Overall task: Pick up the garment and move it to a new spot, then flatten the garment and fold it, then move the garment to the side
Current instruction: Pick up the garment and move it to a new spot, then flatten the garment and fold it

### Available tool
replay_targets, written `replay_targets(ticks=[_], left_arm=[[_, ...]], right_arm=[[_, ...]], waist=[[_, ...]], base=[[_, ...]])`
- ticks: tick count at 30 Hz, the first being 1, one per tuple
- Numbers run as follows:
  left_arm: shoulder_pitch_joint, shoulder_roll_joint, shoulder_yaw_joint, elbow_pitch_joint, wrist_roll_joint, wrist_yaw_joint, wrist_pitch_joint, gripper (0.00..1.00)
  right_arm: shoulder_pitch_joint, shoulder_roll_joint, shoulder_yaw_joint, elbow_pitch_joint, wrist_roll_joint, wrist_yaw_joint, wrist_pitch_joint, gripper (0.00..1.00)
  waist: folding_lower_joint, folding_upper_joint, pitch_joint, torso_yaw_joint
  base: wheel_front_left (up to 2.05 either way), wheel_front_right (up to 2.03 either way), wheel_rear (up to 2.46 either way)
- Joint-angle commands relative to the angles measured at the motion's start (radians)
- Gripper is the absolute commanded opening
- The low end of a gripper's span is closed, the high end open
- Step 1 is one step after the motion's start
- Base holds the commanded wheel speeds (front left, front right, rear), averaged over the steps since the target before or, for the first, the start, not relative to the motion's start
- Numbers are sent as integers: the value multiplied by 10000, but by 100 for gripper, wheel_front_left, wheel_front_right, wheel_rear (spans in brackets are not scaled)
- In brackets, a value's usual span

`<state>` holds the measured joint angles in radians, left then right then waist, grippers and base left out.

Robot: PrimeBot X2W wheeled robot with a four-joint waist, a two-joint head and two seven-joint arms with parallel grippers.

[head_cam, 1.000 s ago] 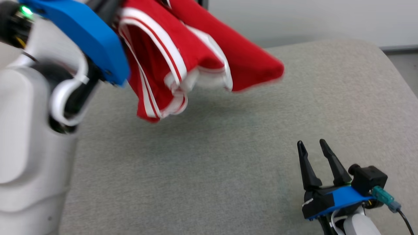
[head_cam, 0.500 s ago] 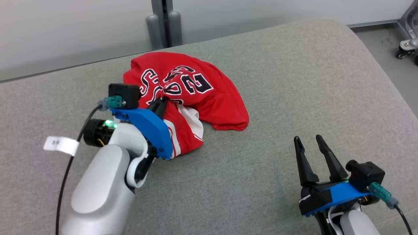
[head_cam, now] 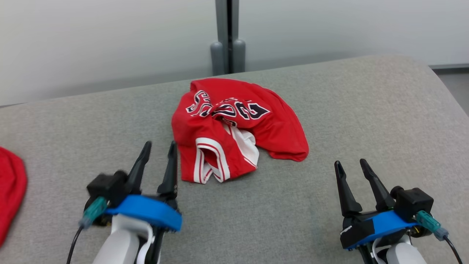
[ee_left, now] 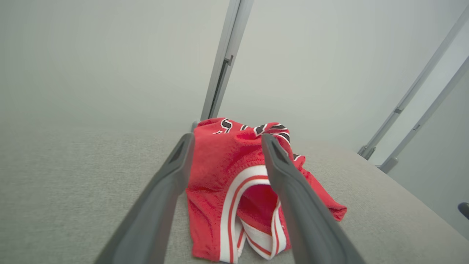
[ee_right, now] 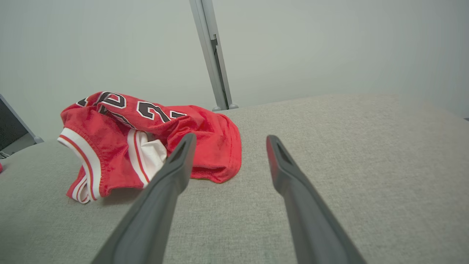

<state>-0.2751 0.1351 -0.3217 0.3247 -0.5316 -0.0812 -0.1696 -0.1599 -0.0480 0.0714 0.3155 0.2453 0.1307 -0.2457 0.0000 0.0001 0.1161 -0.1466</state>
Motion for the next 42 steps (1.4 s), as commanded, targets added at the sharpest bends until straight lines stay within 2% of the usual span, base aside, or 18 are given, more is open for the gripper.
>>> replay_targets(ticks=[1,8,12,23,29,36,42], left_arm=[[398,135,117,-111,184,141,-353,100],[1915,387,1123,-872,1064,992,-957,100],[2613,328,1712,-1250,1635,1193,-962,100],[3047,2,2401,-1326,2385,886,-968,100],[2748,-127,2513,-1240,2625,690,-968,100],[2204,-204,2383,-1175,2855,434,-969,100],[1752,-299,2224,-1118,3016,238,-969,100]], right_arm=[[129,-43,-60,-87,-70,2,80,100],[534,-43,-268,-375,-247,2,450,100],[760,-45,-361,-532,-324,2,669,100],[1019,-43,-401,-808,-275,2,928,100],[189,-42,401,-691,29,2,1664,100],[-1916,-47,1258,1034,677,2,3177,100],[-3393,-39,1226,3307,813,2,3366,100]], waist=[[0,-1,-99,131],[0,-1,-544,557],[0,-1,-670,774],[0,-1,-629,1054],[0,-1,-286,1039],[0,-1,323,1415],[0,-1,811,1947]], base=[[0,0,0],[0,0,0],[0,0,0],[0,0,0],[0,0,0],[0,0,0],[0,0,0]])
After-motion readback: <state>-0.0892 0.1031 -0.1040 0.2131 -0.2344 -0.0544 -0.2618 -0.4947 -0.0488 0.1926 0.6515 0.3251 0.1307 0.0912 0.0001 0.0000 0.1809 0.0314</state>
